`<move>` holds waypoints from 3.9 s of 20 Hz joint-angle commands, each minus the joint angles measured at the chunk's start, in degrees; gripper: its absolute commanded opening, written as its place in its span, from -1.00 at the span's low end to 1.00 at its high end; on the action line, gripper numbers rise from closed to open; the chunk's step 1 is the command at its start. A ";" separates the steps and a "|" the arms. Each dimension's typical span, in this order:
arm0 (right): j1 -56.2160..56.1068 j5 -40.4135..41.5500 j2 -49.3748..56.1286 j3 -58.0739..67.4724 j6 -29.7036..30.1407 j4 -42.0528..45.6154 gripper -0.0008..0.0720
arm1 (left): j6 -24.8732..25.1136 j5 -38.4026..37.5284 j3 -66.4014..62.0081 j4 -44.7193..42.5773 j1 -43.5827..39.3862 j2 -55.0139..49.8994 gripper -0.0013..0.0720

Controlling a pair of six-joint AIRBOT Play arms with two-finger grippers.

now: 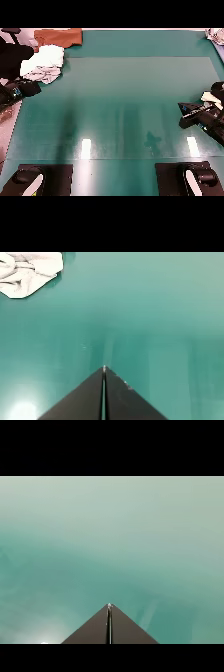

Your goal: Fold the shirts.

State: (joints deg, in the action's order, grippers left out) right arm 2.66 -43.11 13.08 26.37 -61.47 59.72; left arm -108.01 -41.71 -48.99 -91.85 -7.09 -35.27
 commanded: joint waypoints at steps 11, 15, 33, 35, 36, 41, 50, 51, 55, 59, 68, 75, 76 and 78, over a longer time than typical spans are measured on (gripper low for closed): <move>-0.11 11.08 8.22 1.46 -0.22 -7.58 -0.92 | 0.94 -14.32 -32.57 -8.02 11.98 -26.12 -0.65; 3.37 3.87 18.75 9.75 -2.64 -7.67 -0.87 | 5.60 -24.33 -41.20 -7.65 15.56 -39.74 0.08; 3.23 -17.44 54.53 36.37 -4.02 -12.20 -0.24 | 3.50 -1.60 -48.26 1.66 18.32 -68.76 0.68; 1.81 -17.42 54.42 36.37 -4.02 -11.82 -0.24 | 3.50 0.24 -48.26 1.64 18.32 -69.68 0.68; 1.25 -17.57 54.40 36.37 -4.02 -11.82 -0.24 | 3.48 1.68 -48.26 1.64 18.32 -70.20 0.60; -1.33 -19.26 54.29 36.37 -4.07 -11.80 -0.25 | 3.50 2.82 -48.92 2.34 18.25 -70.66 -0.91; -3.76 -16.79 54.29 36.39 -5.95 -12.28 -0.25 | 2.29 -19.76 -60.76 2.29 16.72 -59.39 -0.91; -3.76 -16.04 54.27 36.39 -6.69 -12.46 -0.25 | 2.38 -19.93 -60.76 2.43 15.76 -55.56 -0.91; -3.76 -10.29 51.87 36.39 -6.64 -16.70 -0.25 | 4.04 -17.55 -60.76 8.83 9.40 -40.50 -0.91; -2.78 3.58 44.02 36.39 -6.67 -16.70 -0.26 | 5.20 -10.25 -60.94 20.17 -1.86 -33.55 -0.92; 18.43 -3.28 30.51 36.39 -7.78 -16.70 -0.26 | 0.44 -14.62 -56.78 22.77 -27.39 -44.46 -0.91; 25.05 -7.67 29.31 36.39 -9.03 -16.61 -0.26 | -2.97 -2.08 -53.86 27.85 -42.45 -60.61 -0.89; 23.78 -8.44 30.40 36.39 -9.01 -16.20 -0.26 | -2.95 0.55 -53.96 28.00 -42.56 -61.02 -0.30; 21.49 -11.43 33.35 36.39 -9.01 -16.11 -0.26 | -1.46 3.19 -55.95 27.65 -40.98 -60.85 1.00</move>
State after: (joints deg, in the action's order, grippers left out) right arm 25.78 -51.03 44.12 62.72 -70.28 43.35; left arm -110.34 -44.66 -103.72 -65.25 -47.16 -94.08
